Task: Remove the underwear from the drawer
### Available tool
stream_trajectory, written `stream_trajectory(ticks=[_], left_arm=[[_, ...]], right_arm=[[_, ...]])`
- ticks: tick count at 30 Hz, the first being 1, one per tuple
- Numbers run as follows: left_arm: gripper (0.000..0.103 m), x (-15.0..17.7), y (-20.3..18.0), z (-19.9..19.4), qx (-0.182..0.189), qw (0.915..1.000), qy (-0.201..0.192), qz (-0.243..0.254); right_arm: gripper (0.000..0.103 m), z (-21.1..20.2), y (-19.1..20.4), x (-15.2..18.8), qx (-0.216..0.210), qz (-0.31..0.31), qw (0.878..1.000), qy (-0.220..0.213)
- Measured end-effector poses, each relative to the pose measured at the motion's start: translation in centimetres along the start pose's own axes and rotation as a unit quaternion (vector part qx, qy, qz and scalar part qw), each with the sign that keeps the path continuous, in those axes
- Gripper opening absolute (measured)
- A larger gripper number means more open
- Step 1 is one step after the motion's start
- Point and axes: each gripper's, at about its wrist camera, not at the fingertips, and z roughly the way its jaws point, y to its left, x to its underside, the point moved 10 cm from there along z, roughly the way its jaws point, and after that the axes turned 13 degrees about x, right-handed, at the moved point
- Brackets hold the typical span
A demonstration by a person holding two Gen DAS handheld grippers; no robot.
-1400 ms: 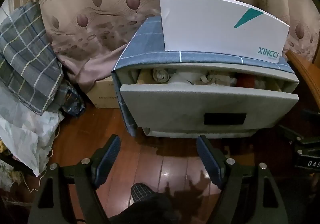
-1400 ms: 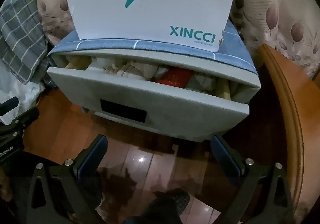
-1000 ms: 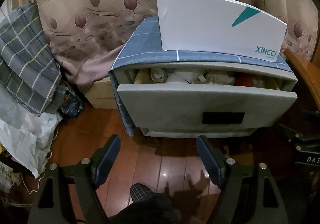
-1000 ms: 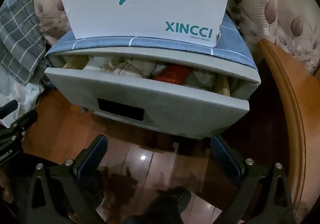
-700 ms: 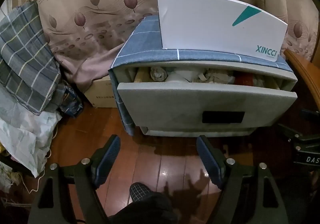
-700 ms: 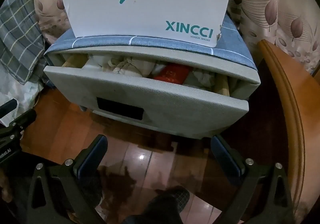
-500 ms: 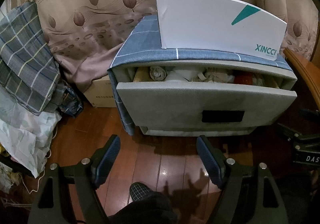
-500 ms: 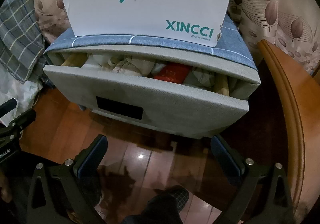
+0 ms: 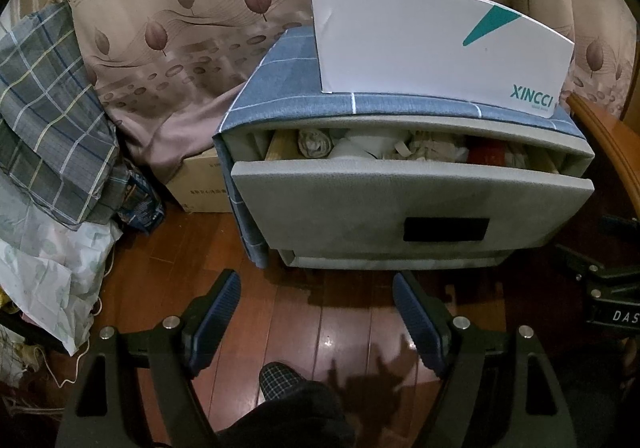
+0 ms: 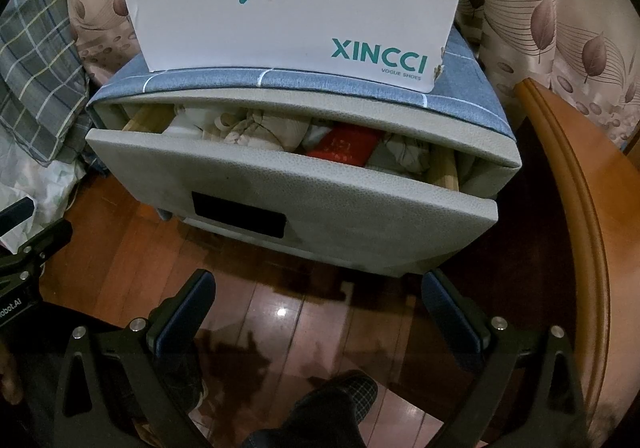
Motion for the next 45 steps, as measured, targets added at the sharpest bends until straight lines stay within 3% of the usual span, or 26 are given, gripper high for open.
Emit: stream_trajectory(ticks=[45], left_arm=[[0.081,-0.29,-0.31,0.12,-0.006,0.9997,0.006,0.024]], right_arm=[[0.102,-0.1,-0.03,0.15,0.0,0.002,1.0,0.002]])
